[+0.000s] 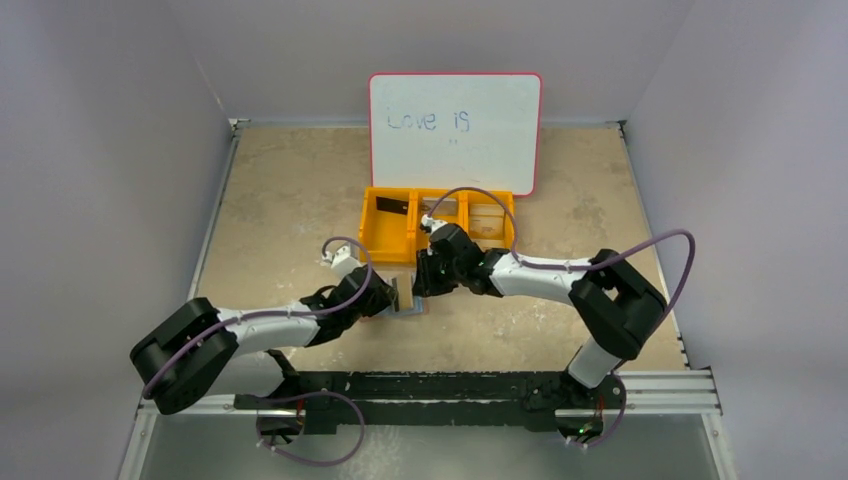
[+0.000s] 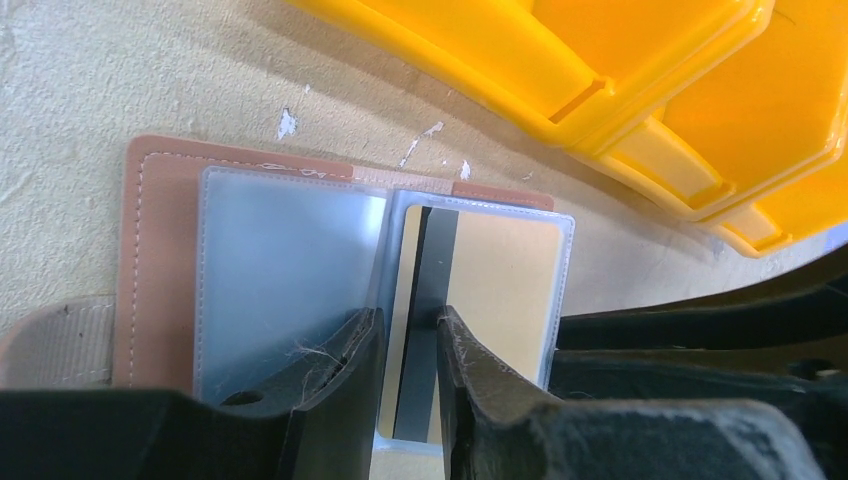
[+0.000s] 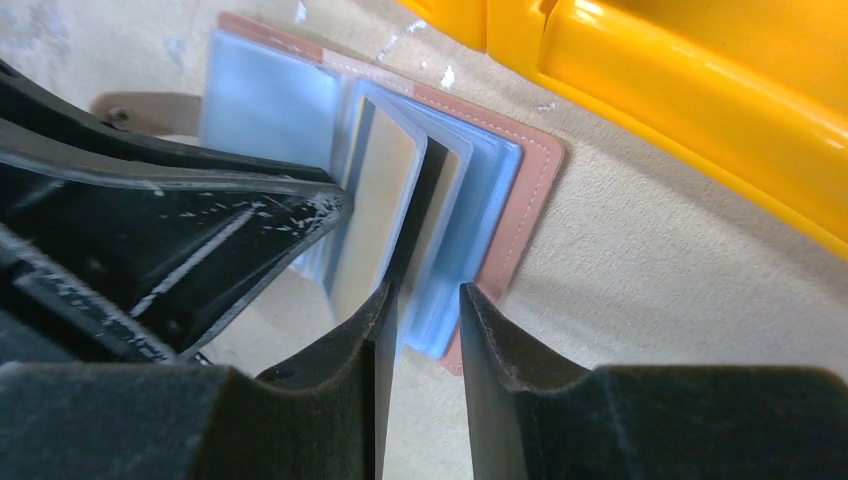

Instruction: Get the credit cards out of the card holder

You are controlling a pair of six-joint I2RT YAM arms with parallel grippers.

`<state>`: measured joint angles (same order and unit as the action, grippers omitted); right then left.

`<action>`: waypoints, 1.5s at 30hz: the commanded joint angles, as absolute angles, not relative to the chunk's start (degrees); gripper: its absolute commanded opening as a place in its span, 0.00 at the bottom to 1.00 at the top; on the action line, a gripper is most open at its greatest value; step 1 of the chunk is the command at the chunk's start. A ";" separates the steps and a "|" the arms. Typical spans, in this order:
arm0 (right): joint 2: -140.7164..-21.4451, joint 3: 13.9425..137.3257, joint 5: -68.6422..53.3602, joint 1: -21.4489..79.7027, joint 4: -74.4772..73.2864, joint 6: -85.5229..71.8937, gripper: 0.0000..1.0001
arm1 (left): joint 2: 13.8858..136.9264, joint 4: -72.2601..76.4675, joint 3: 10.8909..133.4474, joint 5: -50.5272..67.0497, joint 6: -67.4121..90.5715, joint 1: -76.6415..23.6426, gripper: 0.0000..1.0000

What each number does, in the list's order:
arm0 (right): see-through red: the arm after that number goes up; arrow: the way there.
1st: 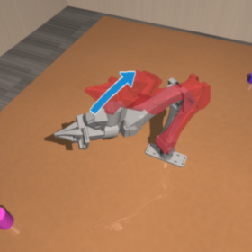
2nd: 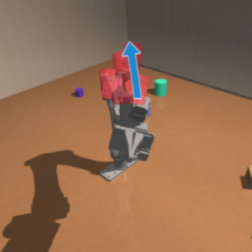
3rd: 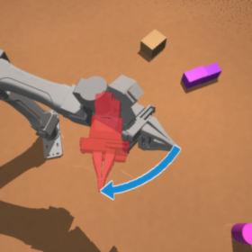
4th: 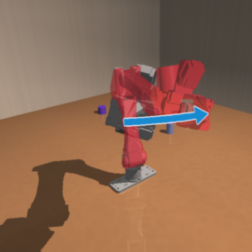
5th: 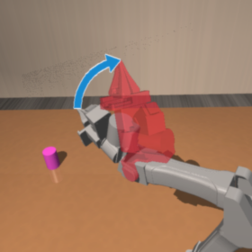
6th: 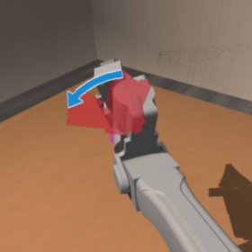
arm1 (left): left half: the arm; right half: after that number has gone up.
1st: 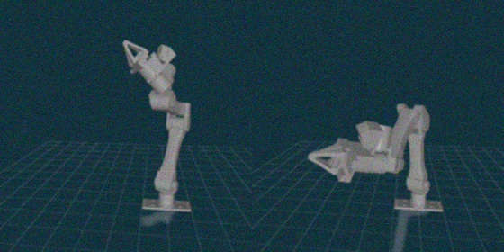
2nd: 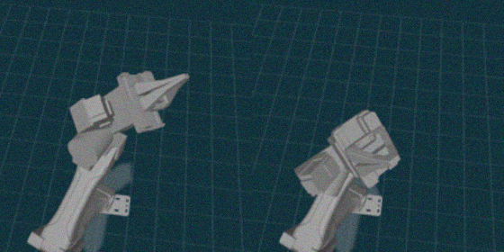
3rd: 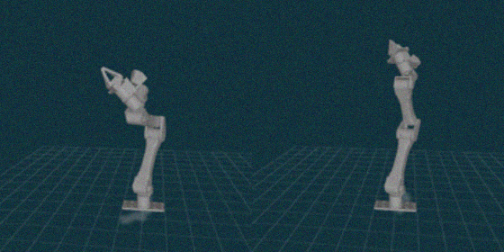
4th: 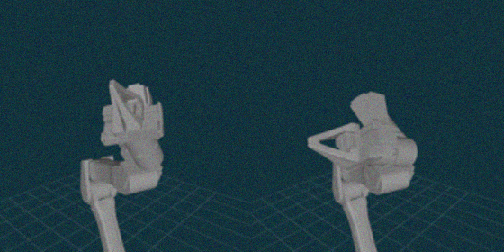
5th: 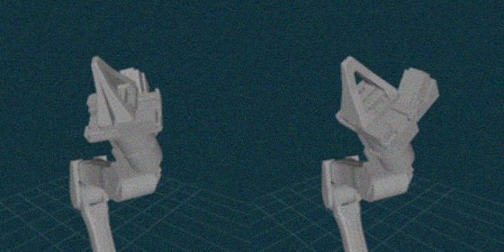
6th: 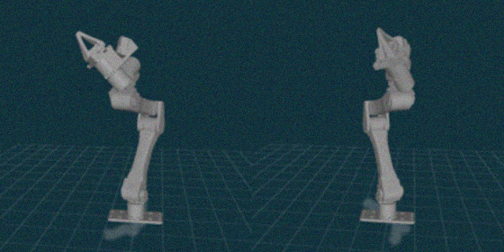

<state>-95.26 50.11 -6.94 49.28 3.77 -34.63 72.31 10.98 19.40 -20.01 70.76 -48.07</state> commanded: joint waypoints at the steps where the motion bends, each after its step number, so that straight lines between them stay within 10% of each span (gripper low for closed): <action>1: -90.86 48.97 -4.02 49.56 4.74 -38.37 0.31 | 73.79 6.11 19.85 -20.22 68.87 -48.16 0.26; 30: -101.93 47.15 -6.11 49.38 6.71 -37.38 0.03 | 73.81 16.35 15.37 -16.50 71.55 -48.07 0.29; 45: -104.61 46.59 -9.69 49.26 9.01 -37.45 0.00 | 71.80 32.84 7.25 -13.75 73.84 -47.05 0.02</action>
